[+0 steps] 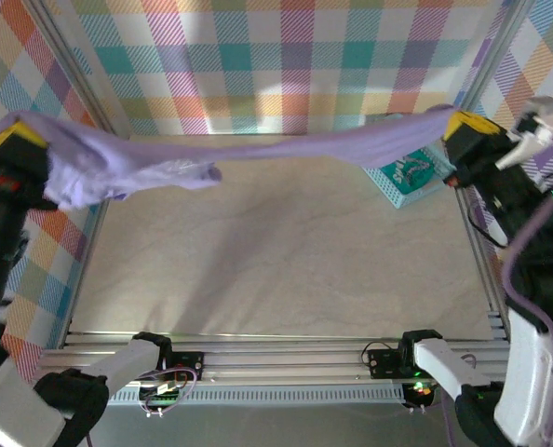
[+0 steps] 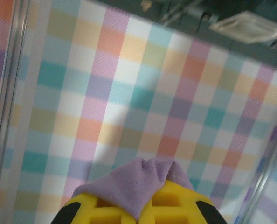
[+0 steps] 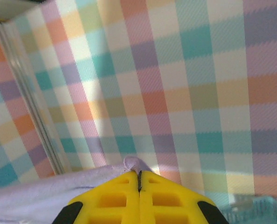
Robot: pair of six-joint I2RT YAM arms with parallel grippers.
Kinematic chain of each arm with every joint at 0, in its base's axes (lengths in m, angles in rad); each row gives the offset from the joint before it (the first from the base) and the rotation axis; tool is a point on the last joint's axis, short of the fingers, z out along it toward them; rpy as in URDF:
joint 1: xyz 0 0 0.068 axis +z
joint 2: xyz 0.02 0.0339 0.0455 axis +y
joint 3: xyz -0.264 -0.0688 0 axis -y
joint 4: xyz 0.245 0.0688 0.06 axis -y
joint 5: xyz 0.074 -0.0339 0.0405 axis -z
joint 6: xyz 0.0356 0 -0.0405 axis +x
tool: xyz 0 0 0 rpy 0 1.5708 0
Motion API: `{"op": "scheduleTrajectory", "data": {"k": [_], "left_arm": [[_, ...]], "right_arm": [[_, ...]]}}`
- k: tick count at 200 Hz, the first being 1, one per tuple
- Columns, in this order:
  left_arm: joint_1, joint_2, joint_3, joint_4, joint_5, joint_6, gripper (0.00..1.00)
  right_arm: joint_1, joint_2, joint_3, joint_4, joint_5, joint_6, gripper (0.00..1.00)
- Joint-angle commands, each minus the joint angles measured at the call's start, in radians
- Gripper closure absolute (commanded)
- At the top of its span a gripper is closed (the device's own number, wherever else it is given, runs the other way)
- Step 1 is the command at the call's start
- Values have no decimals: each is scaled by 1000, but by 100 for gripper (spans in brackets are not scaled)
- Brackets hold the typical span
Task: Fold the inside-out t-shirt
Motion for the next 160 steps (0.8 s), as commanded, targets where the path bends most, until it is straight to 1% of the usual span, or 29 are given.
{"op": "scheduleTrajectory", "data": {"k": [1, 23, 50, 77, 103, 128, 141, 160], "left_arm": [[6, 21, 1, 24, 58, -19, 100], [6, 51, 57, 0, 27, -2, 100], [5, 151, 144, -19, -10, 23, 100], [5, 334, 297, -63, -74, 66, 100], [11, 489, 309, -40, -124, 112, 100], [59, 625, 305, -36, -73, 102, 100], [82, 684, 296, -22, -47, 98, 100], [116, 784, 293, -10, -17, 93, 100]], "right_arm": [[-4, -28, 37, -41, -25, -1, 100], [-4, -29, 79, -62, -39, 0, 100], [-4, 6, 130, -80, -27, -16, 100], [-4, 77, 167, -74, -7, -38, 100], [-4, 192, 160, -50, 21, -67, 100], [-4, 318, 134, -15, 42, -90, 100], [-4, 378, 97, 31, 66, -99, 100], [-4, 513, 83, 67, 57, -97, 100]]}}
